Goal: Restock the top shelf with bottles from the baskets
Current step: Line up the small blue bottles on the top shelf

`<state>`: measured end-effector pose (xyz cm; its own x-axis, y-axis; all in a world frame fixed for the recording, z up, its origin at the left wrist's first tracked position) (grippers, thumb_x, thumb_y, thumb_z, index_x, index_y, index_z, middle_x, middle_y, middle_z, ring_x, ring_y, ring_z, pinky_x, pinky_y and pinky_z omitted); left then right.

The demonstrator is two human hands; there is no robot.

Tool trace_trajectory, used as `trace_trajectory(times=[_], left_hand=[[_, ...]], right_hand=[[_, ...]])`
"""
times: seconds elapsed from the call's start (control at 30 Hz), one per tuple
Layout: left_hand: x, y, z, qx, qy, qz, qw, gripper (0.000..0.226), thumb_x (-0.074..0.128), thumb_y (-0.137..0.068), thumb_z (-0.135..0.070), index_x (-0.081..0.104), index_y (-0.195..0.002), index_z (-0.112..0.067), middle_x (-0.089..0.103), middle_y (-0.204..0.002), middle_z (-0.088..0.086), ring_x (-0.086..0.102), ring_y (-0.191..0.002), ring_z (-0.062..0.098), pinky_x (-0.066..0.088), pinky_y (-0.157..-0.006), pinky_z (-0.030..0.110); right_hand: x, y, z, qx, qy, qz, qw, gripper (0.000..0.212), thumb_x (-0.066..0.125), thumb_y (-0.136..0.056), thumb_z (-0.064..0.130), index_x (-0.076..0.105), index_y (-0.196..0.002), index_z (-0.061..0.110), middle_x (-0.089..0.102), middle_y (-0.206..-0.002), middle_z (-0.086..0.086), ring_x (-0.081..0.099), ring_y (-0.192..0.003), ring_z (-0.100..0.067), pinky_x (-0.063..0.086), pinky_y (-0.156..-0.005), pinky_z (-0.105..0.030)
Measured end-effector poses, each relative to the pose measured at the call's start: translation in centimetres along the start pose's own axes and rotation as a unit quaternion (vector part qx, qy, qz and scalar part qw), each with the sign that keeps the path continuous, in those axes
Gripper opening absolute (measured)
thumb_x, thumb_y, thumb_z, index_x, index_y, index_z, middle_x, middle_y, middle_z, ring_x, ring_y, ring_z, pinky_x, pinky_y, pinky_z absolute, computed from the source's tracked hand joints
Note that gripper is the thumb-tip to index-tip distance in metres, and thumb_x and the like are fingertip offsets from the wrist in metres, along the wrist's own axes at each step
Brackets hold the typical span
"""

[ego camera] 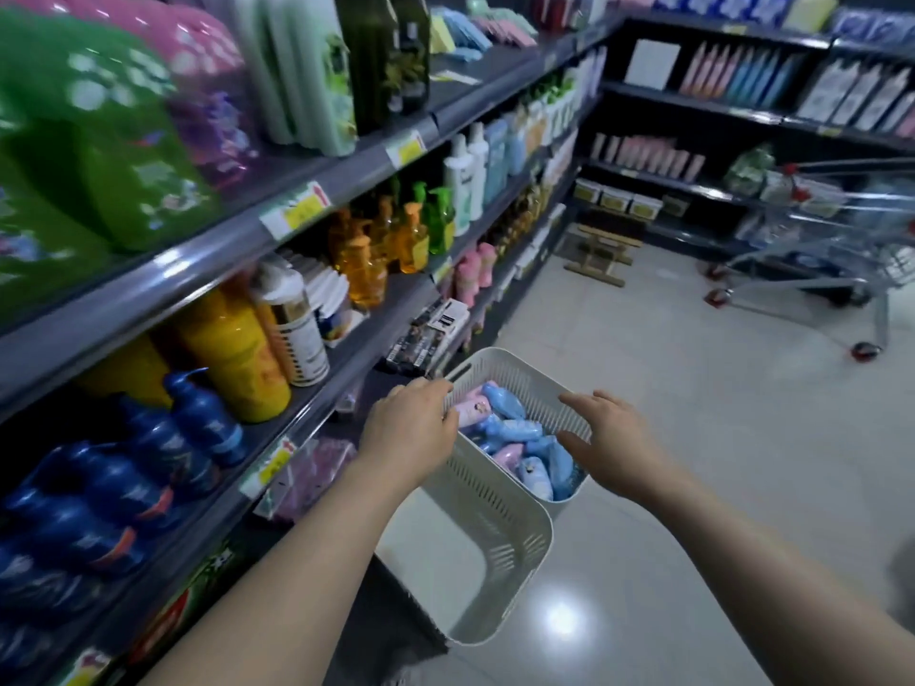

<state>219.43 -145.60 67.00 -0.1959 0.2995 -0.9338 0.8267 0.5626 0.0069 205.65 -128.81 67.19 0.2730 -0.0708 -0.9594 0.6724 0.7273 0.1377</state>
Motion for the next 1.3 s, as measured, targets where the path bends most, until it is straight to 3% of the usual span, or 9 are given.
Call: trace_trajectory(times=[0.27,0.43,0.57,0.67,0.8,0.87,1.07,1.2,1.3], left_hand=[[10.0,-12.7,2.1,0.034,0.005,0.116,0.993,0.020,0.049,-0.092,-0.027,0.057,-0.106,-0.017,0.061,-0.107,0.006,0.058,-0.099,0.031,0.041,-0.071,0.033],[18.0,-18.9,3.1,0.040,0.012,0.170,0.984,0.028,0.052,-0.091,-0.024,0.059,-0.116,-0.015,0.064,-0.113,0.008,0.059,-0.102,0.031,0.049,-0.079,0.033],[25.5,-22.7,3.6,0.040,0.013,0.209,0.977,0.022,0.055,-0.088,-0.023,0.061,-0.107,-0.015,0.064,-0.108,0.008,0.061,-0.096,0.031,0.049,-0.076,0.033],[31.1,-25.2,3.8,0.034,0.021,0.213,0.976,0.011,0.056,-0.085,-0.026,0.057,-0.095,-0.022,0.059,-0.117,-0.002,0.060,-0.088,0.025,0.043,-0.072,0.028],[38.9,-27.6,3.3,0.011,-0.007,0.271,0.962,0.030,0.055,-0.092,-0.031,0.059,-0.116,-0.013,0.062,-0.117,0.010,0.058,-0.107,0.029,0.045,-0.087,0.036],[42.3,-28.2,3.1,-0.007,-0.008,0.284,0.959,0.041,0.054,-0.091,-0.040,0.055,-0.123,-0.014,0.060,-0.123,0.010,0.055,-0.112,0.032,0.046,-0.093,0.040],[47.6,-29.5,3.1,-0.035,-0.098,0.316,0.943,0.075,0.049,-0.088,-0.060,0.032,-0.145,-0.015,0.035,-0.146,0.015,0.036,-0.131,0.035,0.032,-0.105,0.043],[48.9,-29.2,3.8,-0.109,0.038,0.348,0.930,0.084,0.067,-0.066,-0.063,0.045,-0.135,-0.019,0.056,-0.131,0.007,0.054,-0.117,0.029,0.044,-0.099,0.041],[47.1,-28.8,3.2,-0.136,0.097,0.294,0.941,0.069,0.077,-0.063,-0.047,0.053,-0.122,-0.018,0.064,-0.115,0.004,0.061,-0.102,0.026,0.050,-0.089,0.040]], right_hand=[[6.1,-9.3,-5.9,0.104,-0.039,0.046,0.993,0.046,0.055,-0.094,0.026,0.048,-0.139,0.019,0.056,-0.135,-0.006,0.046,-0.128,-0.023,0.031,-0.101,-0.027],[11.5,-13.7,-9.8,0.148,-0.069,0.057,0.985,0.035,0.056,-0.092,0.018,0.058,-0.126,0.014,0.061,-0.126,-0.008,0.051,-0.121,-0.026,0.037,-0.098,-0.031],[16.4,-16.8,-13.2,0.161,-0.074,0.078,0.981,0.035,0.055,-0.088,0.011,0.061,-0.122,0.012,0.064,-0.117,-0.011,0.054,-0.113,-0.027,0.040,-0.092,-0.030],[19.9,-19.1,-15.7,0.161,-0.077,0.098,0.979,0.041,0.056,-0.085,0.013,0.059,-0.125,0.016,0.063,-0.118,-0.011,0.054,-0.114,-0.028,0.041,-0.091,-0.031],[23.8,-21.7,-18.9,0.146,-0.081,0.128,0.978,0.033,0.055,-0.082,0.014,0.062,-0.114,0.017,0.063,-0.109,-0.010,0.058,-0.107,-0.030,0.044,-0.085,-0.033],[25.0,-22.6,-20.2,0.141,-0.079,0.136,0.977,0.035,0.056,-0.084,0.012,0.061,-0.118,0.015,0.063,-0.114,-0.011,0.057,-0.110,-0.030,0.042,-0.086,-0.031],[27.4,-24.6,-23.0,0.113,-0.083,0.159,0.977,0.041,0.058,-0.085,0.010,0.057,-0.126,0.015,0.062,-0.124,-0.009,0.057,-0.112,-0.027,0.040,-0.084,-0.027],[28.4,-25.4,-23.8,0.112,-0.084,0.182,0.973,0.050,0.061,-0.085,0.018,0.052,-0.134,0.018,0.060,-0.127,-0.008,0.056,-0.115,-0.027,0.042,-0.086,-0.026],[28.9,-25.8,-23.6,0.114,-0.088,0.198,0.970,0.036,0.064,-0.080,0.024,0.060,-0.115,0.020,0.063,-0.112,-0.008,0.061,-0.103,-0.029,0.041,-0.073,-0.026]])
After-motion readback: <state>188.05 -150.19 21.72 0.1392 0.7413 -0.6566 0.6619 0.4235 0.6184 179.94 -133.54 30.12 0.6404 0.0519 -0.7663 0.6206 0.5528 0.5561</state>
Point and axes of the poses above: each hand's wrist, its own y-axis away from the middle knuckle, its own x-axis out of the palm, z = x × y, the point moved 4 cm from there along -y, towards the middle knuckle
